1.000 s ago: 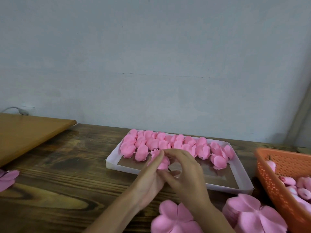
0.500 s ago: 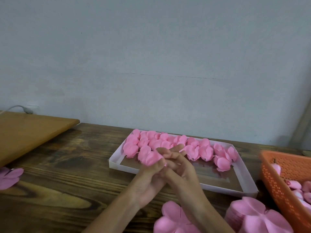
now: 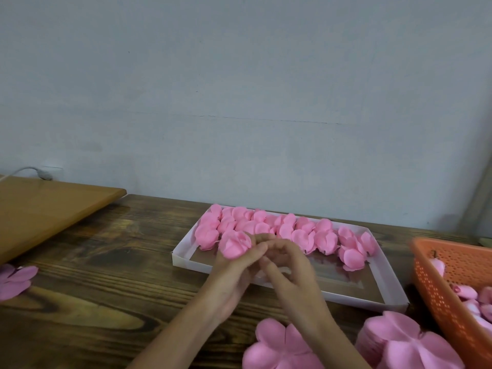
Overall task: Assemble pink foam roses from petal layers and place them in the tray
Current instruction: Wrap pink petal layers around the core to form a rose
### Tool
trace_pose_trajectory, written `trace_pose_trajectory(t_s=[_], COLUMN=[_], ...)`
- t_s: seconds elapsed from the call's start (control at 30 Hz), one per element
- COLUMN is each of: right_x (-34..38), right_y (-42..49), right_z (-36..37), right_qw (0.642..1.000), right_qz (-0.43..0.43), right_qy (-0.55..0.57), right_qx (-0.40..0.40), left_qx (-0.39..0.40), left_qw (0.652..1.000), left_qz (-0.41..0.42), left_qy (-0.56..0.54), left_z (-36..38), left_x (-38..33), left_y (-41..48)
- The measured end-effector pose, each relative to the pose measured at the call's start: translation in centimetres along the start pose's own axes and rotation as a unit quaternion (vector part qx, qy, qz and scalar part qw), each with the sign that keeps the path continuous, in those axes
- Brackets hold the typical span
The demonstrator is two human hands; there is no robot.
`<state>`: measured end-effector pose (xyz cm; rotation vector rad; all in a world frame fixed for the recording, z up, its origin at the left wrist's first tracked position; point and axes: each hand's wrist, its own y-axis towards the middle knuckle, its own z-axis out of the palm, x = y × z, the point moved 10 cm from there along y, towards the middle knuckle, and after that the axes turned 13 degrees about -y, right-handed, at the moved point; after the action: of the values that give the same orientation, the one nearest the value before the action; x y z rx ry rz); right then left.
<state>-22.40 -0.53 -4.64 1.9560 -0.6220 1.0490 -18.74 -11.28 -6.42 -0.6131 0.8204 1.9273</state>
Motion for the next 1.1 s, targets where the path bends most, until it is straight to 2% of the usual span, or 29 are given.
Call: trace_pose_trajectory(t_s=[0.1, 0.17, 0.23, 0.37, 0.67, 0.93, 1.1], right_x=[1.7, 2.9, 3.5, 3.3, 3.6, 4.4, 4.0], right_y=[0.0, 0.0, 0.0, 0.2, 0.6, 0.3, 0.4], right_z=[-2.0, -2.2, -1.9, -1.5, -2.7, -2.6, -2.4], right_qw=[0.989, 0.981, 0.976, 0.97, 0.956, 0.929, 0.933], right_qz=[-0.084, -0.132, -0.152, -0.154, -0.157, -0.182, -0.169], right_qy=[-0.103, -0.126, -0.149, -0.189, -0.246, -0.321, -0.319], right_qx=[-0.059, -0.06, -0.046, -0.021, -0.038, -0.029, -0.012], left_qx=[-0.062, -0.093, -0.084, -0.045, 0.011, 0.025, 0.047], left_qw=[0.996, 0.988, 0.984, 0.981, 0.983, 0.979, 0.982], left_qz=[0.042, 0.044, 0.045, 0.042, 0.029, 0.011, -0.018], left_qy=[0.054, 0.111, 0.153, 0.185, 0.182, 0.204, 0.183], left_z=[-1.9, -2.8, -2.6, -1.8, -1.6, -1.1, -0.4], left_x=[-0.8, -1.0, -0.9, -0.3, 0.8, 1.0, 1.3], left_y=[0.3, 0.3, 0.3, 0.5, 0.6, 0.4, -0.1])
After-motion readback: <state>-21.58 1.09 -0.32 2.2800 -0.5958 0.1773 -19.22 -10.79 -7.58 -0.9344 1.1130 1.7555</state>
